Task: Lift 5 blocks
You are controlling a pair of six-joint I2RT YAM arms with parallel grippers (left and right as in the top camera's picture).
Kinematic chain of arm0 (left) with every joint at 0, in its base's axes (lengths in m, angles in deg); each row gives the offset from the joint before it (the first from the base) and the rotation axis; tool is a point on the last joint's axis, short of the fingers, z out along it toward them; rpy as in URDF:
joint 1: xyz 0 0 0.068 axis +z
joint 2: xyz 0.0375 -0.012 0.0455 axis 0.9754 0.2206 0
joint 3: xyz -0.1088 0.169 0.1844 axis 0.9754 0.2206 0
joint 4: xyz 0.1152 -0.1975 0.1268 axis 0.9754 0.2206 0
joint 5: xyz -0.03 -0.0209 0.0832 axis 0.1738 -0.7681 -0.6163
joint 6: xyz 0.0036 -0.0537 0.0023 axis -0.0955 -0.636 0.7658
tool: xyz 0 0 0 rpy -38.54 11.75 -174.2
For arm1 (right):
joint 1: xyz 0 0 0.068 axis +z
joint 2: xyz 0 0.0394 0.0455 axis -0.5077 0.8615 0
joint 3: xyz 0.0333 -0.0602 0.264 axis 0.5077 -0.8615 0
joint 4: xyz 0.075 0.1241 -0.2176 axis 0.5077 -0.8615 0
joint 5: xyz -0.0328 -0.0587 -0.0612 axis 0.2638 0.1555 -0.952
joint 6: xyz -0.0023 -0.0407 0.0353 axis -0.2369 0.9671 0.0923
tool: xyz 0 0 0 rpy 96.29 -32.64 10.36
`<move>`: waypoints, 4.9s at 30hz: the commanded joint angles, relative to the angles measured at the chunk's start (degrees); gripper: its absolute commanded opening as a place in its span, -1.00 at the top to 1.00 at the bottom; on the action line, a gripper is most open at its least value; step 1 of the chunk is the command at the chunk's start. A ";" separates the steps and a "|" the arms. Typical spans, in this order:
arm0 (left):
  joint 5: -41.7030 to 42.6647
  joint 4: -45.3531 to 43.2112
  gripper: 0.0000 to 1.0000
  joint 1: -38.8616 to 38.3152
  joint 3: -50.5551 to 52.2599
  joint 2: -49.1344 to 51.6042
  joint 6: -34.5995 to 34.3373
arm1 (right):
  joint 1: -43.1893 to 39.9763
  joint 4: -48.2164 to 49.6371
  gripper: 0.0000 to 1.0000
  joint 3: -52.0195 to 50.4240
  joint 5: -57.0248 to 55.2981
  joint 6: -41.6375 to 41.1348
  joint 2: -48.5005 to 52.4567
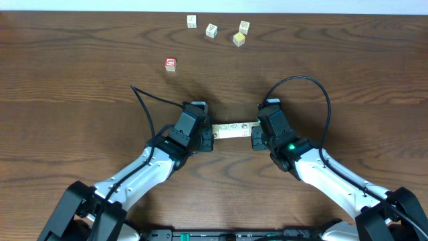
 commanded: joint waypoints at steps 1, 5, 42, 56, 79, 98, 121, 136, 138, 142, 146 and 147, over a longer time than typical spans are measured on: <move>13.53 -3.76 0.86 -4.48 -3.19 -0.46 -0.74 | 4.09 2.78 0.98 2.49 17.40 -1.60 0.09; 13.53 -3.78 0.86 -4.48 -3.19 -0.46 -0.74 | 4.13 2.80 0.97 2.49 18.16 -2.01 0.09; 11.98 -2.51 0.85 -6.19 -2.95 1.14 -1.68 | 4.13 4.15 0.98 2.49 18.36 -1.97 3.56; 12.00 -2.86 0.86 -6.21 -2.95 2.51 -2.47 | 4.22 4.61 0.97 2.49 18.82 -1.99 7.67; 11.54 -1.64 0.85 -6.36 -2.32 4.11 -2.69 | 6.36 4.68 0.97 2.49 18.18 -2.45 7.91; 8.98 -2.86 0.85 -5.95 -2.32 7.52 -3.26 | 6.36 3.98 0.98 2.49 14.21 -2.38 7.89; 6.38 1.51 0.82 -1.03 -2.32 7.52 0.20 | 6.21 -0.09 0.97 2.49 4.79 -1.07 7.87; 4.46 2.99 0.70 -1.03 -2.32 7.52 0.20 | 5.84 -3.30 0.97 2.49 -0.37 -1.11 7.87; 4.44 2.99 0.68 -1.03 -2.32 7.52 0.20 | 5.84 -3.56 0.97 2.49 -1.57 -1.11 7.87; 4.44 3.21 0.70 -1.03 -2.32 7.52 0.20 | 5.84 -5.16 0.97 2.49 -4.85 -2.80 7.82; 4.44 4.09 0.75 -1.03 -2.32 7.52 0.20 | 5.84 -5.75 0.98 2.49 -4.98 -2.95 7.74; 4.44 4.31 0.75 -1.03 -2.32 7.52 0.20 | 5.84 -5.81 0.97 2.49 -4.96 -3.08 7.74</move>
